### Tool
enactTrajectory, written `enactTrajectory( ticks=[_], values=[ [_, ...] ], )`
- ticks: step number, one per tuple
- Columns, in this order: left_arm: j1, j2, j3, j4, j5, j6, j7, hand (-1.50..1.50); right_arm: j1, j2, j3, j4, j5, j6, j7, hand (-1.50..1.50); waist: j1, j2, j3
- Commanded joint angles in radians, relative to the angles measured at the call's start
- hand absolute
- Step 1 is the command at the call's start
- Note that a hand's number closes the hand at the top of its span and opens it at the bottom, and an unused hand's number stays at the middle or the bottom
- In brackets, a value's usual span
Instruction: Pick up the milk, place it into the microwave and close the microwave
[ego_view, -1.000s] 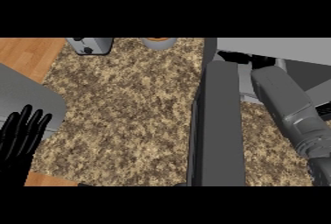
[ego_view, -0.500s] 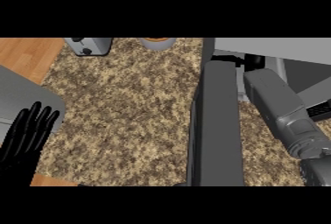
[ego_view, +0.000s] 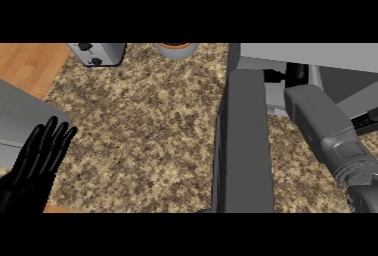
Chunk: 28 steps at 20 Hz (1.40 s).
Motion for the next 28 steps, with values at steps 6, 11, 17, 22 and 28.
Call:
enactTrajectory(
  ticks=[6,11,17,22,28],
  values=[
    [0.022,-0.027,-0.05,-0.006,-0.045,0.009,-0.028,-1.5,0.021,-0.012,-0.017,-0.005,-0.016,0.094,-0.021,-1.5,-0.02,-0.017,-0.001],
    [0.008,-0.028,-0.067,0.009,-0.048,0.032,-0.009,-1.5,0.06,-0.011,-0.025,-0.01,-0.023,0.151,-0.062,-1.5,-0.043,-0.023,-0.002],
    [0.029,-0.022,-0.098,0.047,-0.056,0.014,-0.042,-1.5,0.101,0.016,-0.057,-0.022,-0.053,0.163,-0.105,-1.5,-0.063,-0.032,-0.003],
    [0.022,-0.028,-0.166,0.07,-0.09,0.064,-0.023,-1.5,0.171,0.052,-0.059,-0.031,-0.057,0.248,-0.189,-1.5,-0.086,-0.039,-0.003],
    [-0.005,-0.018,-0.177,0.132,-0.084,-0.001,-0.029,-1.5,0.256,0.076,-0.073,-0.041,-0.078,0.367,-0.274,-1.5,-0.11,-0.05,-0.004]
  ],
)
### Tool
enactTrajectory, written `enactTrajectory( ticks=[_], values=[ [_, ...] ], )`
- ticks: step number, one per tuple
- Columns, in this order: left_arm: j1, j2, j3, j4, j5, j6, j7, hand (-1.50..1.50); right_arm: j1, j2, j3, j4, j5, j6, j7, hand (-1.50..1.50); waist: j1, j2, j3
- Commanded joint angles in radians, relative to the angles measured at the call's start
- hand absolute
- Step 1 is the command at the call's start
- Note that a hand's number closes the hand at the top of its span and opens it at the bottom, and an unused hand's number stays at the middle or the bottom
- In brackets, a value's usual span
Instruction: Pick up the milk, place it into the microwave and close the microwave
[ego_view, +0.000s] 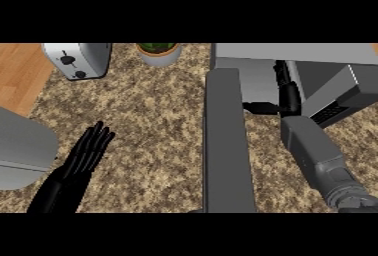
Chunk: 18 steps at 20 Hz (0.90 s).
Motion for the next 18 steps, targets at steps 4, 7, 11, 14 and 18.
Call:
enactTrajectory(
  ticks=[4,7,11,14,18],
  values=[
    [-0.062,0.042,-0.045,0.1,-0.05,-0.065,-0.034,-1.5,0.069,0.056,-0.014,-0.026,-0.028,0.078,-0.044,-1.5,-0.04,-0.019,-0.002],
    [-0.101,0.037,-0.087,0.178,-0.086,-0.083,-0.058,1.5,0.165,0.074,0.0,-0.042,-0.019,0.097,-0.144,-1.5,-0.051,-0.022,-0.003],
    [-0.131,0.012,-0.148,0.181,-0.163,-0.051,-0.046,1.5,0.217,0.01,0.022,-0.108,-0.019,0.173,-0.124,-1.5,-0.067,-0.031,-0.003],
    [-0.205,0.017,-0.125,0.252,-0.134,-0.064,0.008,1.5,0.297,0.058,0.049,-0.191,-0.021,0.17,-0.145,-1.5,-0.079,-0.035,-0.004],
    [-0.274,0.004,-0.14,0.34,-0.214,-0.016,-0.018,1.5,0.41,0.066,0.085,-0.325,-0.031,0.216,-0.104,-1.5,-0.089,-0.037,-0.005]
  ],
)
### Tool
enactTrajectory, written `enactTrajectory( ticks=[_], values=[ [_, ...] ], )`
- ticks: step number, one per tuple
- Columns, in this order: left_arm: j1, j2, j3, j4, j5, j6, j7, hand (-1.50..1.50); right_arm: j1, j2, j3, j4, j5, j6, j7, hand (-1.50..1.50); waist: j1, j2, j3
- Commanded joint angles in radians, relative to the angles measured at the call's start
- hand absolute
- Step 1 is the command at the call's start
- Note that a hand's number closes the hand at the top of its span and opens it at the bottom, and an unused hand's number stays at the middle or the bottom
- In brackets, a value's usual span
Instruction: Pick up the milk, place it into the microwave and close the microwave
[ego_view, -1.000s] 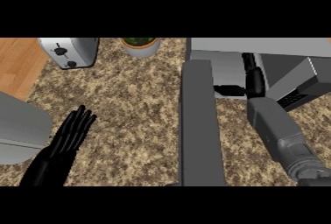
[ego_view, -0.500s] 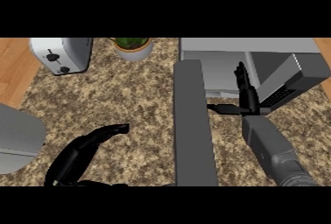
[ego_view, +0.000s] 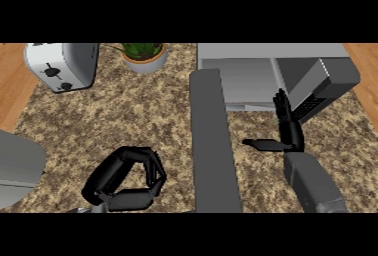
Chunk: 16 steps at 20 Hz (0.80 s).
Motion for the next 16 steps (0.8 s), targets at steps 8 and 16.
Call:
enactTrajectory(
  ticks=[8,16],
  values=[
    [-0.129,-0.018,-0.146,0.268,-0.139,0.026,-0.036,1.5,0.333,0.028,0.126,-0.432,0.007,0.06,0.088,-1.5,-0.036,-0.007,-0.003],
    [-0.244,-0.018,-0.356,0.472,-0.049,0.13,-0.106,1.5,0.632,-0.017,0.153,-0.854,-0.053,0.123,0.199,-1.5,-0.041,0.001,-0.002]
  ],
)
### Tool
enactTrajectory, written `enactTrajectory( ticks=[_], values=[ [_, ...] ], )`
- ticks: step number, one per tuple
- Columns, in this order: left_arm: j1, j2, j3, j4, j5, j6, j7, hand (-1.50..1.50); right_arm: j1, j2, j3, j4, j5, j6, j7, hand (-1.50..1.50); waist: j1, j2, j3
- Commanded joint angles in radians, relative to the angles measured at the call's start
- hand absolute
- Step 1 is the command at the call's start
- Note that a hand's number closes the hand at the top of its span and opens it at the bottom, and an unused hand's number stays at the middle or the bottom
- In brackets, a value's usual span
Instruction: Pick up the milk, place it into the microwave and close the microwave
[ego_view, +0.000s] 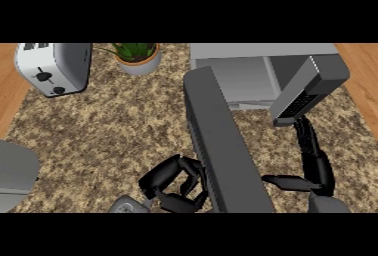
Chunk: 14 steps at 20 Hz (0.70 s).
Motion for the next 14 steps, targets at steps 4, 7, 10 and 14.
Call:
enactTrajectory(
  ticks=[4,7,10,14],
  values=[
    [-0.094,-0.005,-0.272,0.166,0.03,0.171,-0.023,1.5,0.256,-0.036,0.012,-0.35,-0.062,0.063,0.086,-1.5,-0.002,0.006,0.001],
    [-0.138,-0.005,-0.401,0.197,0.132,0.359,-0.008,1.5,0.293,-0.028,0.019,-0.497,-0.113,0.089,0.159,-1.5,-0.02,0.008,0.0],
    [-0.23,-0.005,-0.469,0.194,0.243,0.473,0.035,1.5,0.295,-0.061,0.022,-0.569,-0.165,0.152,0.232,-1.5,-0.04,0.012,-0.001],
    [-0.274,-0.005,-0.504,0.222,0.352,0.618,0.01,1.5,0.316,-0.114,-0.013,-0.62,-0.236,0.225,0.246,-1.5,-0.064,0.019,-0.001]
  ],
)
